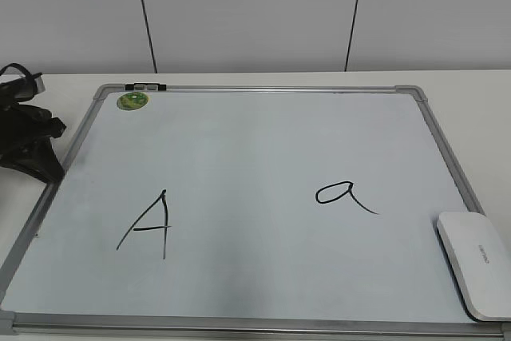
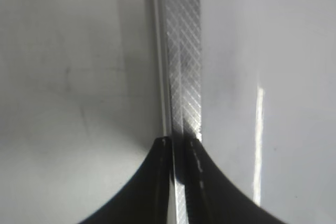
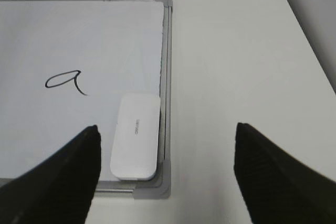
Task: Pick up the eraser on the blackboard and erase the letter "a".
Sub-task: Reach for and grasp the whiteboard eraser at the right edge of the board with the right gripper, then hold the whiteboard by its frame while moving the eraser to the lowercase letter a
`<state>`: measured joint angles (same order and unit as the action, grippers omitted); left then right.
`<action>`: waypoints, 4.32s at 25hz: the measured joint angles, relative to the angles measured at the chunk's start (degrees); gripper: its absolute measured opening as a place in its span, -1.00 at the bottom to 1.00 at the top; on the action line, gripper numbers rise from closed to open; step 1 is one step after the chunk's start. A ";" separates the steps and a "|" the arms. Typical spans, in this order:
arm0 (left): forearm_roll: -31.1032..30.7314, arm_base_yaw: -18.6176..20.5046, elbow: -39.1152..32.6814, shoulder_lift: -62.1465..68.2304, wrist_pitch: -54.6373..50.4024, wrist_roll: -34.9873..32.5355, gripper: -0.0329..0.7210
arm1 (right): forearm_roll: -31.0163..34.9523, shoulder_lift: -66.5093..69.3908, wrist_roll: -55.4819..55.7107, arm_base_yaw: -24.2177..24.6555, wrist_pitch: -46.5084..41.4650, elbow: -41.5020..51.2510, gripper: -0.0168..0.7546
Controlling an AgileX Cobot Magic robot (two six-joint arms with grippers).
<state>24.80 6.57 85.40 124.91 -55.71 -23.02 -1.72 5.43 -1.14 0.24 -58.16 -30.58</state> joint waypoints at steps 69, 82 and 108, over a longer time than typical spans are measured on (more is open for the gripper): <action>0.25 0.30 0.00 0.00 -0.30 0.04 -0.83 | 6.84 90.57 0.01 -4.77 19.46 -15.19 0.44; 0.25 0.34 0.00 0.00 -0.30 0.04 -0.83 | 6.94 87.43 0.01 -4.86 14.22 -17.66 0.44; 0.71 0.34 0.00 0.00 -0.39 0.04 -0.83 | 7.84 106.08 -5.04 -12.66 3.06 -47.98 0.44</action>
<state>25.51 6.91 85.40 124.91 -56.10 -22.98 6.12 111.50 -6.18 -12.42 -55.10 -78.55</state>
